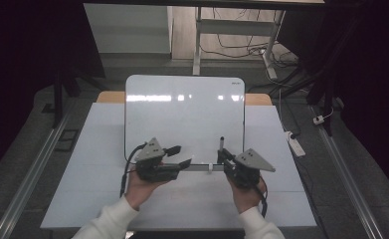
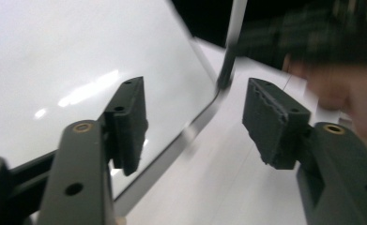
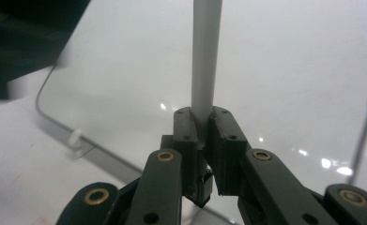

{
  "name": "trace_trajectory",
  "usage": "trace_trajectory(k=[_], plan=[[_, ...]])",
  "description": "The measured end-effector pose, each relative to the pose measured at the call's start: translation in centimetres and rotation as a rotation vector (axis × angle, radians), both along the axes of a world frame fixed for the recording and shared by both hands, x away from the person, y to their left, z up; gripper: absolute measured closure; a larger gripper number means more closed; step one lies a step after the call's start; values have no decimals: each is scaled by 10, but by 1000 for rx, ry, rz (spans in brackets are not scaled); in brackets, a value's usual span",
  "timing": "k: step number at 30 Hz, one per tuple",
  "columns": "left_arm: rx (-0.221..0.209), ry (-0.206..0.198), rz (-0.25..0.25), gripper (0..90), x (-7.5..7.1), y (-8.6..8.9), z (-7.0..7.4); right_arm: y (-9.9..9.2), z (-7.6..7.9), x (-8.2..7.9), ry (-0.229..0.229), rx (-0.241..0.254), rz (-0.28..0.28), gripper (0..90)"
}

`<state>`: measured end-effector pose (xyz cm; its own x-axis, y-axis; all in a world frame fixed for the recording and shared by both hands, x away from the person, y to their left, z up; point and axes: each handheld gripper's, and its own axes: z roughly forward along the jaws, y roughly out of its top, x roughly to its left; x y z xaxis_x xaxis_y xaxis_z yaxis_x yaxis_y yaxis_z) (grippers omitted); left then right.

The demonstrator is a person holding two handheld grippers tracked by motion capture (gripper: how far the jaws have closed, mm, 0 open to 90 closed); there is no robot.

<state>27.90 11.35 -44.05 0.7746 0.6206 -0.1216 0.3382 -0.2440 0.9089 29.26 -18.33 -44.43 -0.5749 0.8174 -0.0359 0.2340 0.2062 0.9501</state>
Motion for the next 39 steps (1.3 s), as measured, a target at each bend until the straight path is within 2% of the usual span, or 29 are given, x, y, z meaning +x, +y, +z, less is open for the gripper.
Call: trace_trajectory(k=[6,9,15,17,19,26,30,35,39], plan=[[87,78,76,337,-22,57,-21,-24,26,38,36,6,-49,806],[115,119,123,315,-32,81,-35,-31,38,62,86,11,-73,806],[150,179,186,287,-44,111,-58,-34,61,106,132,-31,-134,805],[146,191,197,283,-45,116,-62,-33,66,119,154,-30,-143,805],[147,194,205,281,-45,118,-64,-32,68,131,182,-5,-143,805],[162,188,214,278,-48,123,-67,-21,68,160,204,-17,-154,805],[164,189,221,277,-47,125,-69,-15,67,174,218,-22,-180,804],[171,183,226,276,-47,126,-69,-13,66,185,188,-21,-233,803],[171,181,226,276,-48,126,-70,-14,64,186,162,-17,-241,798]])
